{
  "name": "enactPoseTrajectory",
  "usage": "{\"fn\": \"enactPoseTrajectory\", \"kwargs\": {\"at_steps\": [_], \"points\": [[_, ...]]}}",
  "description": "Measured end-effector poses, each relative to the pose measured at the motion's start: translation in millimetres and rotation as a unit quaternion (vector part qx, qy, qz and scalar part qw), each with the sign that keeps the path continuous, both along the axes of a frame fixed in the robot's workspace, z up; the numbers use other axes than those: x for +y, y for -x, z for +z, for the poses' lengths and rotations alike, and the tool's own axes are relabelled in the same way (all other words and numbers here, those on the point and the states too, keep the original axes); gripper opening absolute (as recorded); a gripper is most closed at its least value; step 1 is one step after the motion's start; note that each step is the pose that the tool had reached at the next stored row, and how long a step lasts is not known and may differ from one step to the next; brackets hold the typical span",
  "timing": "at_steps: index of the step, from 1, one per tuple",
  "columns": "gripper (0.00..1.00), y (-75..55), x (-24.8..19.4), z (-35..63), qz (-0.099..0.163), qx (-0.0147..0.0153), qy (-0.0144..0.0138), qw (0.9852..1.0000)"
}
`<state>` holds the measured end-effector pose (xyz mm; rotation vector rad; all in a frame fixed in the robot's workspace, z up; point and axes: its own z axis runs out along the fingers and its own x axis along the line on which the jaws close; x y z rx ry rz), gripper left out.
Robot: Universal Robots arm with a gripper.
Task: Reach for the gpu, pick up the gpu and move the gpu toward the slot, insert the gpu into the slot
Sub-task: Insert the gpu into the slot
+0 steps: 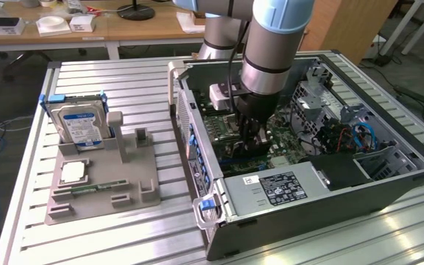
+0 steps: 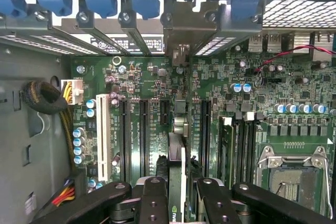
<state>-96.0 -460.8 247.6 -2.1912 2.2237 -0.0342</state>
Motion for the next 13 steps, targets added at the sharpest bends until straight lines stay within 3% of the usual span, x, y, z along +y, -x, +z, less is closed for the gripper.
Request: {"fn": "enactPoseTrajectory", "kwargs": {"at_steps": [3, 13], "points": [[0.26, 0.0, 0.0, 4.7, 0.0, 0.0, -0.0001, 1.0], [0.26, 0.0, -0.1, 2.4, 0.0, 0.0, 0.0, 1.0]]}}
